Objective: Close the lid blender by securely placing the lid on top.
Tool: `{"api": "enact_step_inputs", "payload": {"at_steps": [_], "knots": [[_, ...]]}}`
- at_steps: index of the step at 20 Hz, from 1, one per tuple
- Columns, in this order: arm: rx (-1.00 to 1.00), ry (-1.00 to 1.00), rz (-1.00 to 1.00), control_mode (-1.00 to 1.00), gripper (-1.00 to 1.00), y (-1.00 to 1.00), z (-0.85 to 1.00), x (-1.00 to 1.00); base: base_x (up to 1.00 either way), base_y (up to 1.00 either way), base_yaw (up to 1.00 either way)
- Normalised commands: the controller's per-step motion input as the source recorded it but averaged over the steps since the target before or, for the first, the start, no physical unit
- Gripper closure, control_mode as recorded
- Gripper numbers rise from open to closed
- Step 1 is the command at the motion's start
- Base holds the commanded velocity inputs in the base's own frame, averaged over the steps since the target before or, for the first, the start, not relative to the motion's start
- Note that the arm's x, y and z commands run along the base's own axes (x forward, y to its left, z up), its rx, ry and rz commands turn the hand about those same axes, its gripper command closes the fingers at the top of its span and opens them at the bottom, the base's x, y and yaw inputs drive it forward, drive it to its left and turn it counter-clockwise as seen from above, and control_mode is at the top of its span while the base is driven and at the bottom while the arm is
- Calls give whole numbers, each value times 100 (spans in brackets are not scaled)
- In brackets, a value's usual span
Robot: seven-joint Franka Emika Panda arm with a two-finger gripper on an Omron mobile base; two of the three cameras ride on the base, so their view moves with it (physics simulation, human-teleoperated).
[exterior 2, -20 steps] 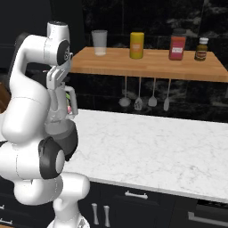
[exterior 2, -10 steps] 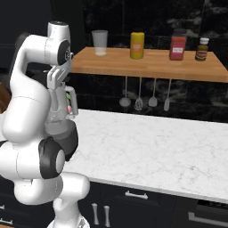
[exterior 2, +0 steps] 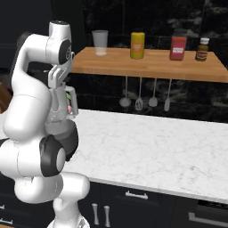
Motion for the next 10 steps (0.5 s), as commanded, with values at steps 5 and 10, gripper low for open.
{"api": "enact_step_inputs", "payload": {"at_steps": [5,10], "knots": [[-4,1,0,-100,100,-7,-28,-9,0,0,0],[-12,9,0,-100,100,-23,-67,-28,0,0,0]]}}
